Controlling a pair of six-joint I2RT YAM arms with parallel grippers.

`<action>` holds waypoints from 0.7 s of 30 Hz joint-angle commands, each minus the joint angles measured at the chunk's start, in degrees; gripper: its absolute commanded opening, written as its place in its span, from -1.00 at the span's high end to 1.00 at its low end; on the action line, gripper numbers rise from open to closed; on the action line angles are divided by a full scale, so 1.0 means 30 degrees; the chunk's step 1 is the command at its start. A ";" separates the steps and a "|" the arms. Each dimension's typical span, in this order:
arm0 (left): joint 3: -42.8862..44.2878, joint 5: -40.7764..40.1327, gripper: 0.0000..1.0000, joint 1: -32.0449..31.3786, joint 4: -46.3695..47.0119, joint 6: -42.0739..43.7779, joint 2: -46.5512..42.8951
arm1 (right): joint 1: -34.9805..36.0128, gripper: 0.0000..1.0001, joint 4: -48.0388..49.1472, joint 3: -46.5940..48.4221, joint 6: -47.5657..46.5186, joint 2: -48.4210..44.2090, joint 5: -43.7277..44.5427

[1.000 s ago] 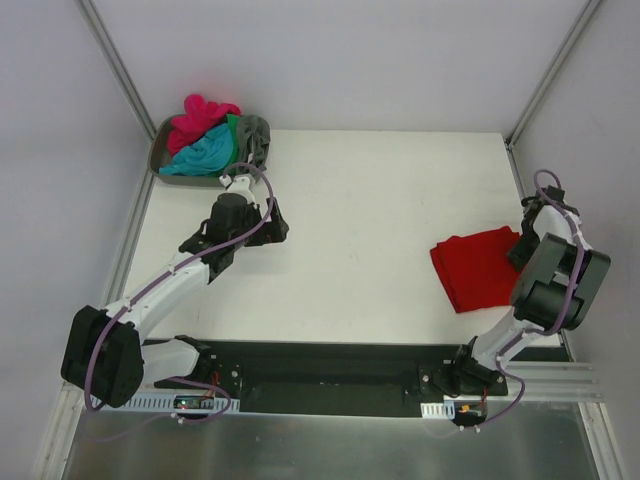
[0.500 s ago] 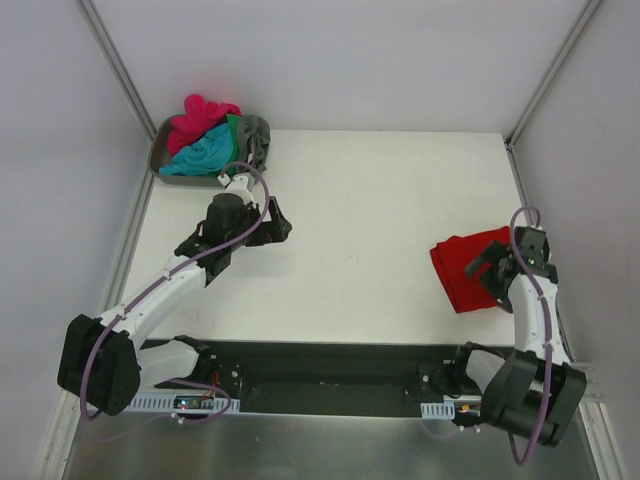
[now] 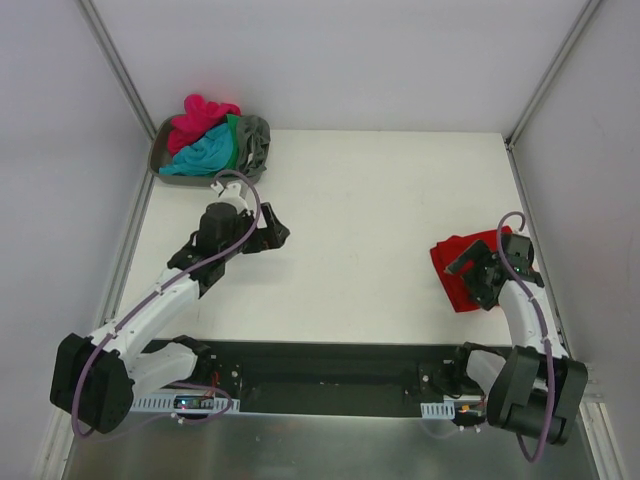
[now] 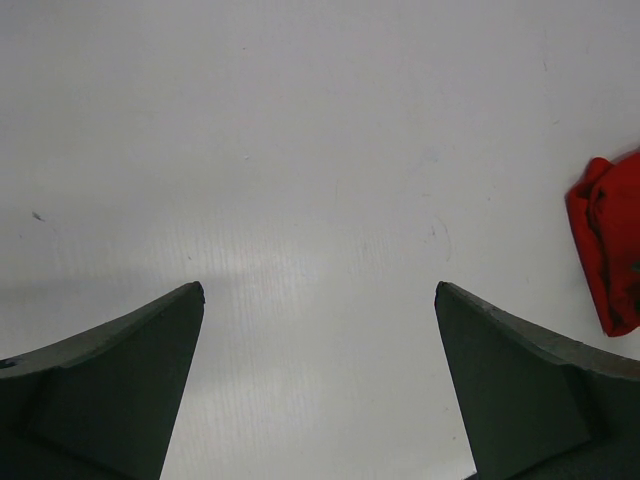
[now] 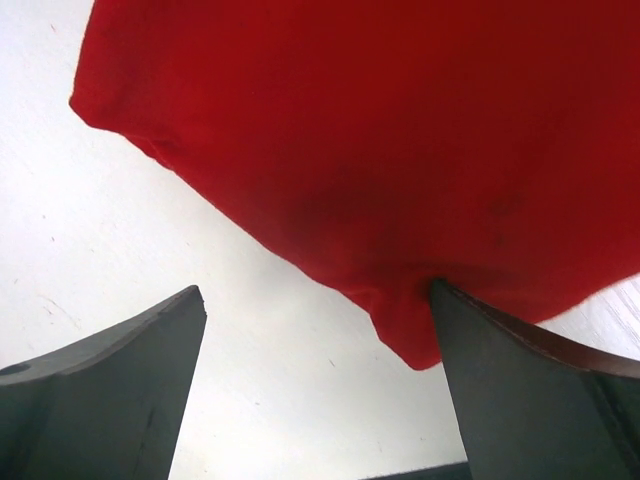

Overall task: Fold and stack the t-shirts
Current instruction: Put the neatly folded tshirt into the corner of the board with the right arm

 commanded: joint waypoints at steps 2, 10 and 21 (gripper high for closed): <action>-0.0470 0.0106 -0.98 0.0174 -0.0264 -0.0625 -0.1425 | 0.0542 -0.93 0.2969 0.0278 0.0313 0.1648 -0.0171; -0.0851 0.0017 -0.98 0.0174 -0.1261 -0.1125 -0.2598 | 0.1187 -0.93 0.4001 0.1159 0.0664 0.3382 0.0851; -0.0062 -0.1530 -0.98 0.0174 -0.6410 -0.2793 -0.4501 | 0.1624 -0.93 -0.0688 0.2943 -0.2088 -0.2444 -0.0489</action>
